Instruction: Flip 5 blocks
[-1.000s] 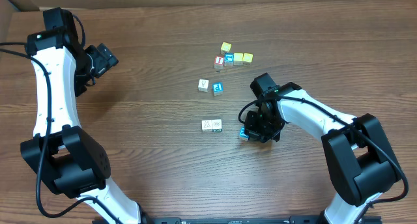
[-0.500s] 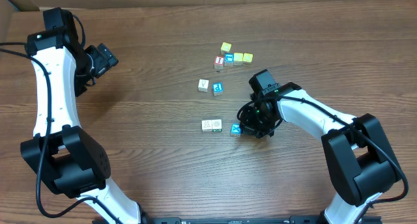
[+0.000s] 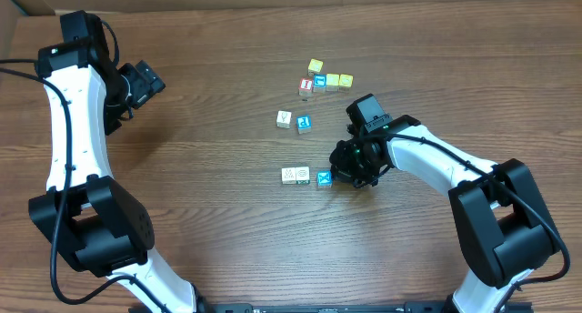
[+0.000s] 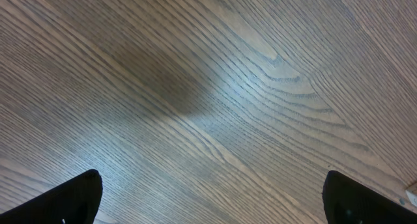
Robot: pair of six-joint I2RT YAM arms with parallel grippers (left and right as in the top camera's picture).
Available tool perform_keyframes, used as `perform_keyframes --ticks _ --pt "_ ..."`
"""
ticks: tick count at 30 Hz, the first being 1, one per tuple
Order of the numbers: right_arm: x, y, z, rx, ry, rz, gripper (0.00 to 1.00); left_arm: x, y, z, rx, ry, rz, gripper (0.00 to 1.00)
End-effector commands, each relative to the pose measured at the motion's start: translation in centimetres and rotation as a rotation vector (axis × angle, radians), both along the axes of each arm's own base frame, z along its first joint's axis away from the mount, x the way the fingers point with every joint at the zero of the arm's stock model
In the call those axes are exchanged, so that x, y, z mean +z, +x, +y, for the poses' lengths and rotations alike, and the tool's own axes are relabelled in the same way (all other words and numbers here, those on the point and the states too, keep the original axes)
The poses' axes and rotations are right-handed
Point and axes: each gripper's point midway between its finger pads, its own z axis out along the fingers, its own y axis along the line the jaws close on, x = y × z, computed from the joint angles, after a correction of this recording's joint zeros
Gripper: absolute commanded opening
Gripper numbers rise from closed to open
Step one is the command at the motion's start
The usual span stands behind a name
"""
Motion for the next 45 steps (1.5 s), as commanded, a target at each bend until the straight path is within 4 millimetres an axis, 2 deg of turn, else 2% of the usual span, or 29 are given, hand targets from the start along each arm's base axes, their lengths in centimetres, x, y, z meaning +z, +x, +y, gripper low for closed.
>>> perform_keyframes --ticks 1,6,12,16,23,28,33,39,45 --pt "2.1 0.4 0.6 0.009 0.029 -0.035 0.04 1.0 0.2 0.2 -0.002 0.012 -0.025 1.0" --pt "3.5 -0.5 0.0 0.06 -0.002 -0.029 0.04 1.0 0.2 0.2 -0.002 0.012 -0.025 0.99" --pt "2.1 -3.6 -1.5 0.144 -0.198 0.008 0.04 1.0 0.2 0.2 -0.002 0.012 -0.025 1.0" --pt "1.8 -4.7 -0.5 0.212 -0.261 -0.034 0.04 1.0 0.2 0.2 -0.002 0.012 -0.025 1.0" --pt "1.5 -3.9 -0.8 0.123 -0.408 -0.12 0.04 1.0 0.2 0.2 -0.002 0.013 -0.025 1.0" --pt "1.4 -3.9 -0.8 0.119 -0.406 -0.124 0.04 1.0 0.2 0.2 -0.003 0.012 -0.025 1.0" --pt "0.4 -4.4 -0.9 0.1 -0.398 -0.11 0.04 1.0 0.2 0.2 -0.002 0.012 -0.025 1.0" --pt "0.4 -5.1 0.7 0.09 -0.301 -0.059 0.04 1.0 0.2 0.2 -0.002 0.012 -0.025 1.0" --pt "-0.2 -5.0 0.9 0.027 -0.286 -0.055 0.04 1.0 0.2 0.2 -0.002 0.012 -0.025 1.0"
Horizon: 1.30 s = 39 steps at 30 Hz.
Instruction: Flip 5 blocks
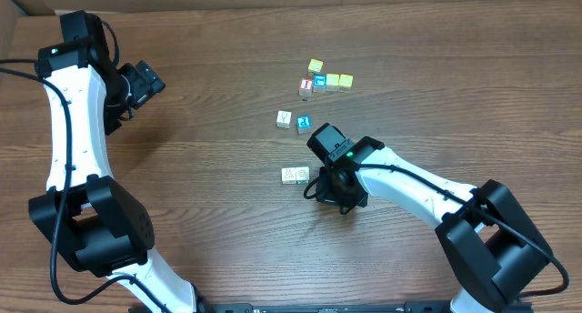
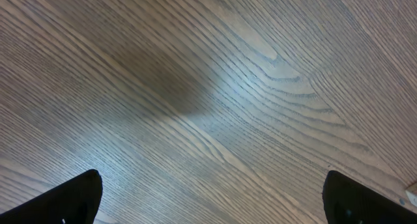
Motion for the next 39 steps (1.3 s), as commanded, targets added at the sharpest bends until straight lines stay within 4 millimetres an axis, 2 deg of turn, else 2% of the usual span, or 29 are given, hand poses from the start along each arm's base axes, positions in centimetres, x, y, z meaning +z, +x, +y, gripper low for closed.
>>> perform_keyframes --ticks 1,31,35,39 --pt "0.1 -0.3 0.1 -0.036 0.027 0.0 0.04 1.0 0.2 0.2 -0.002 0.012 -0.025 1.0" --pt "0.5 2.4 2.0 -0.051 0.109 -0.114 0.04 1.0 0.2 0.2 -0.002 0.012 -0.025 1.0" --pt "0.7 2.9 2.5 -0.039 0.131 -0.138 0.04 1.0 0.2 0.2 -0.002 0.012 -0.025 1.0" --pt "1.8 1.9 4.2 0.079 0.219 -0.097 0.04 1.0 0.2 0.2 -0.002 0.012 -0.025 1.0"
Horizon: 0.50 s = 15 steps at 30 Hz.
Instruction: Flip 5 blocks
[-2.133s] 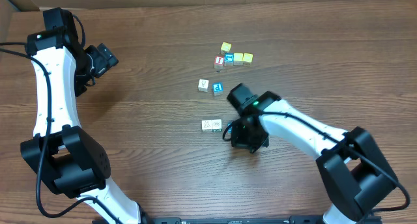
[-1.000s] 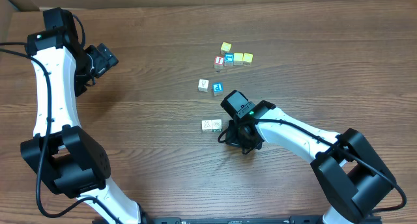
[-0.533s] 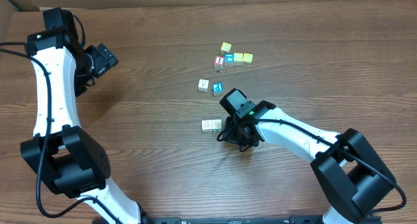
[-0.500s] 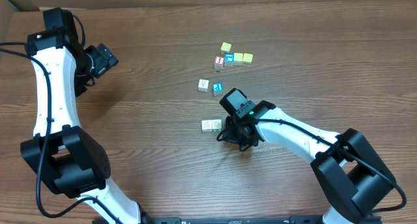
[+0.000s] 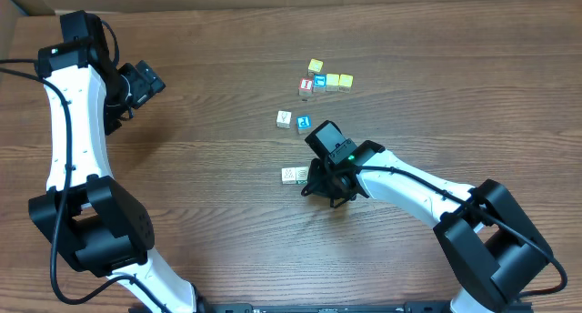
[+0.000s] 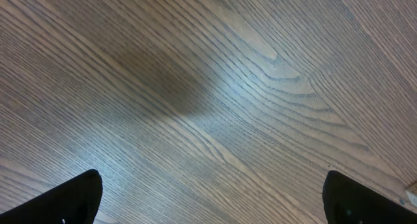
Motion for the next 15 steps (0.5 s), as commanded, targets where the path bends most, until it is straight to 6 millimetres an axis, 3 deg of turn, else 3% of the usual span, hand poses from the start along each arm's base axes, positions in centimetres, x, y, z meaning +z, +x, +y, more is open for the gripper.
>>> perform_keyframes --ticks 1,5,9,15 --pt "2.2 -0.5 1.6 0.116 0.088 -0.005 0.04 1.0 0.2 0.2 -0.002 0.012 -0.025 1.0" --pt "5.1 0.4 1.5 0.129 0.083 -0.063 0.04 1.0 0.2 0.2 -0.002 0.012 -0.025 1.0" --pt "7.3 2.3 -0.1 0.074 0.061 -0.143 0.04 1.0 0.2 0.2 -0.002 0.012 -0.025 1.0" --pt "6.0 4.4 -3.8 -0.033 0.013 -0.111 0.04 1.0 0.2 0.2 -0.003 0.012 -0.025 1.0"
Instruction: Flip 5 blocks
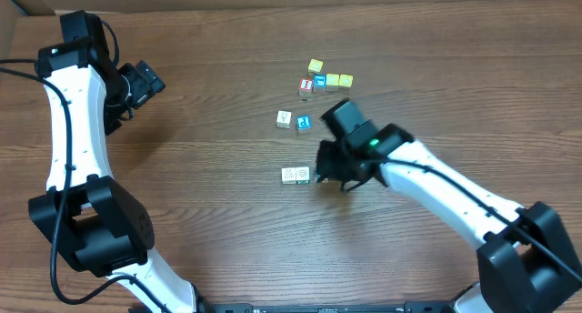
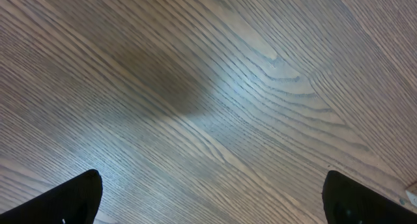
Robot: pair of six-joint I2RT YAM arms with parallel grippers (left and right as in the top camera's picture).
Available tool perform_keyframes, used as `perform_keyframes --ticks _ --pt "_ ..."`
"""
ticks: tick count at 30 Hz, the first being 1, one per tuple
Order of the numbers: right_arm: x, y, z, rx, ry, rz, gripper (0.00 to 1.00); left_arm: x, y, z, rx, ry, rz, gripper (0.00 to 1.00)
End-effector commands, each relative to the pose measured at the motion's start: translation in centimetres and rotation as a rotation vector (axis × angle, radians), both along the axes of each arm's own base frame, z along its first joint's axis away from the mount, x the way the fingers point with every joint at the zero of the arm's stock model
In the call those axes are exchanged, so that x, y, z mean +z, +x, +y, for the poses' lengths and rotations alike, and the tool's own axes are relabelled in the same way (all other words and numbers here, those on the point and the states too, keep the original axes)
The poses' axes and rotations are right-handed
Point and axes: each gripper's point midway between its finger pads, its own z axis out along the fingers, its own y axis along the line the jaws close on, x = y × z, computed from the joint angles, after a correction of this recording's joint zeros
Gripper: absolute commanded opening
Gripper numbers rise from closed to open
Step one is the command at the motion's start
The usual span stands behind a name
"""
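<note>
Small picture blocks lie on the wooden table (image 1: 209,213). A cluster at the back holds a yellow block (image 1: 315,66), a red-and-white block (image 1: 306,85), a blue one (image 1: 319,81) and two yellow-green ones (image 1: 338,80). Nearer are a white block (image 1: 285,119) and a blue block (image 1: 304,123), and a white double block (image 1: 295,175). My right gripper (image 1: 331,175) hangs just right of the white double block; its jaws are hidden under the wrist, and no block shows beneath it. My left gripper (image 2: 212,198) is open over bare wood at the far left (image 1: 148,82).
A cardboard wall runs along the table's back edge. Only wood grain fills the left wrist view.
My right arm has swung: its wrist now sits further right and back, and the gripper has drawn slightly away from the white double block. The left arm has not moved.
At first my right gripper stood just right of a small blue block beside the white double block. Then it covered that blue block, and later pressed close to the white double block. Now it sits a little to the right, and the blue block stays out of sight.
</note>
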Motion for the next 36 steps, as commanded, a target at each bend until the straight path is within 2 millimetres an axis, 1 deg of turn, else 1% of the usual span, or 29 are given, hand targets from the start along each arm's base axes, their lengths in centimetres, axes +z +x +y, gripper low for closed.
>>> perform_keyframes --ticks 1,4,7,10,15,31,36 --pt "-0.9 1.5 -2.0 -0.053 -0.038 0.002 0.04 1.0 0.2 0.2 -0.003 0.013 -0.025 1.0" --pt "-2.4 1.9 -2.7 -0.072 -0.052 0.023 0.04 1.0 0.2 0.2 -0.002 0.012 -0.025 1.0" --pt "-4.2 1.6 -2.8 -0.071 -0.072 0.055 0.04 1.0 0.2 0.2 -0.003 0.012 -0.025 1.0" --pt "-5.2 1.4 -2.6 -0.062 -0.075 0.061 0.04 1.0 0.2 0.2 -0.002 0.012 -0.025 0.99" --pt "-5.2 1.3 -1.9 -0.045 -0.069 0.05 0.04 1.0 0.2 0.2 -0.002 0.012 -0.025 1.0" --pt "-5.2 1.3 -1.7 -0.041 -0.067 0.047 0.04 1.0 0.2 0.2 -0.002 0.012 -0.025 0.99" --pt "-5.2 0.9 -1.0 -0.022 -0.062 0.044 0.04 1.0 0.2 0.2 -0.002 0.012 -0.025 1.0"
